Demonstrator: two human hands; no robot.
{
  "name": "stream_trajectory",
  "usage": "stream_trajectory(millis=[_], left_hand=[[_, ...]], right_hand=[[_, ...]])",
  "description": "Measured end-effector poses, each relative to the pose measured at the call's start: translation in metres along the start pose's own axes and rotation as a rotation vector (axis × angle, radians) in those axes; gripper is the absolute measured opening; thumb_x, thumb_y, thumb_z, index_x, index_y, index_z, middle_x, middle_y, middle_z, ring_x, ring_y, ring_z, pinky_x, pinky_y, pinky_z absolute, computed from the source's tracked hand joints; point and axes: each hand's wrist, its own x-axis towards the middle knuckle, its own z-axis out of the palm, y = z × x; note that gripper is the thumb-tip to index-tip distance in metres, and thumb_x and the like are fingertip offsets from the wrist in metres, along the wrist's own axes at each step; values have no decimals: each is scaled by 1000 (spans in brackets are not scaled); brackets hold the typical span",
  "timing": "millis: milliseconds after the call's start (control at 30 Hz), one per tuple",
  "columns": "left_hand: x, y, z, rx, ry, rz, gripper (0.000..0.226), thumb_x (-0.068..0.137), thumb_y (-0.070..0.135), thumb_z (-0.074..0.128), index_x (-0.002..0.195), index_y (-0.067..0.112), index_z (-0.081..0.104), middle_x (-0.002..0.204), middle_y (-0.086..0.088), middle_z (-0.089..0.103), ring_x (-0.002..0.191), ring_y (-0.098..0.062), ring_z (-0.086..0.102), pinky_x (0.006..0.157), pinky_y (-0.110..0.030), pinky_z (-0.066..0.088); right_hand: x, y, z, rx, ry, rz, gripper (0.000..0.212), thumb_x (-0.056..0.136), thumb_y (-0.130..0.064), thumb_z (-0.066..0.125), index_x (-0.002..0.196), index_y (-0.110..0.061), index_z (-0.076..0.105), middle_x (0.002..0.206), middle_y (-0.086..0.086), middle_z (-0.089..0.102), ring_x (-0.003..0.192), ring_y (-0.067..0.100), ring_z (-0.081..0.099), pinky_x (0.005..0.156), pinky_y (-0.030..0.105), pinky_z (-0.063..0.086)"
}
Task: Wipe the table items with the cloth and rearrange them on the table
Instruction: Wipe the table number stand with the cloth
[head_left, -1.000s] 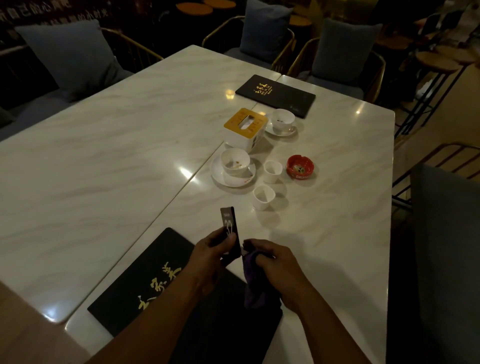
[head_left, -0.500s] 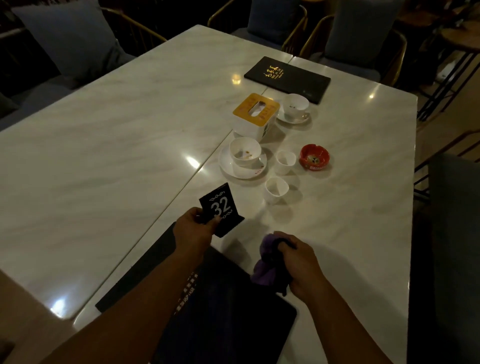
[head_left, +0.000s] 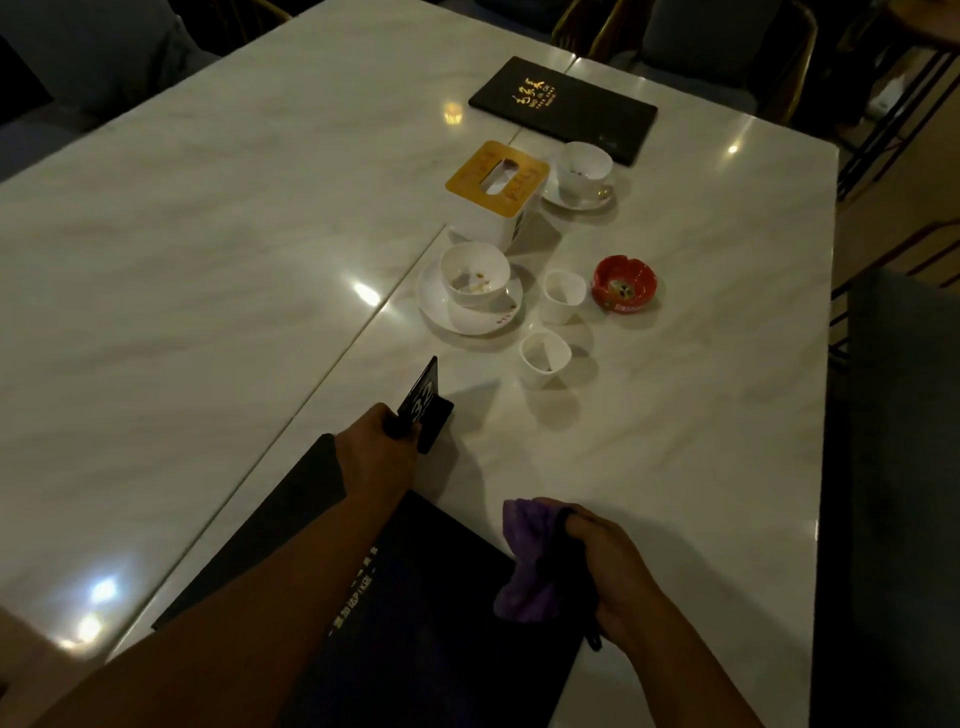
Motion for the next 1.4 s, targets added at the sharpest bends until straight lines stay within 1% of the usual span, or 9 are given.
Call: stream_trajectory(millis=[267,467,600,700,800,900,1067,1267,1400], left_hand=[[-10,-7,11,-9,-30,38,17,84,12,76,79,11,60,83,-3,64,72,-11,58,55,-13,39],[-14,-11,17,-51,-34,1,22,81,10,79,97,7,64,95,-4,67,83,-14,59,61,-13,41],[-22,-11,20,-108,21,-50,50,73,10,85,116,8,59,108,-6,63,96,-17,59,80,-28,50],[-43,-4,28,-137,137,-94,54,72,8,84,115,8,51,110,-9,56,99,-22,57,82,-35,52],[-74,8,40,-164,182,-129,46,74,5,79,109,9,49,105,-9,55,94,-24,58,77,-35,51],[-109,26,58,-115,216,-93,38,79,3,74,109,8,51,104,-9,55,92,-24,57,83,-39,53],[-167,67,94,-149,119,-104,33,82,4,70,108,16,54,105,-4,60,85,-16,59,82,-39,55],[-207,96,105,-117,-53,-52,38,88,12,70,121,22,54,114,1,57,90,-11,60,70,-26,54],[-210,107,98,-87,-87,-30,42,87,16,72,125,22,54,119,-2,57,95,-14,61,81,-33,56]], right_hand=[[-7,-8,-8,22,5,18,26,88,-8,59,108,-5,74,108,19,74,102,38,70,98,49,51],[-14,-13,-26,202,-18,72,38,87,-18,55,118,0,68,111,19,73,92,33,72,95,48,52],[-21,-25,-54,347,-78,19,32,89,-14,43,103,2,67,92,19,73,70,35,72,61,41,59],[-21,-34,-79,352,-125,-10,35,90,-6,44,116,2,65,107,24,71,86,40,72,67,47,61],[-15,-44,-108,279,-133,-25,36,95,-7,50,129,-4,61,118,23,69,100,40,70,73,51,61],[-13,-60,-139,232,-188,-50,33,96,-8,52,127,-8,63,119,20,69,101,37,71,71,47,61],[-18,-86,-185,51,-202,-139,32,96,-6,55,123,-15,67,116,15,72,105,33,70,91,50,55],[-22,-106,-198,-285,-176,-304,40,96,-2,54,126,-28,64,116,5,72,102,24,71,89,44,58],[-37,-120,-199,-372,-142,-335,42,91,10,48,105,-22,71,101,8,75,86,23,73,70,33,59]])
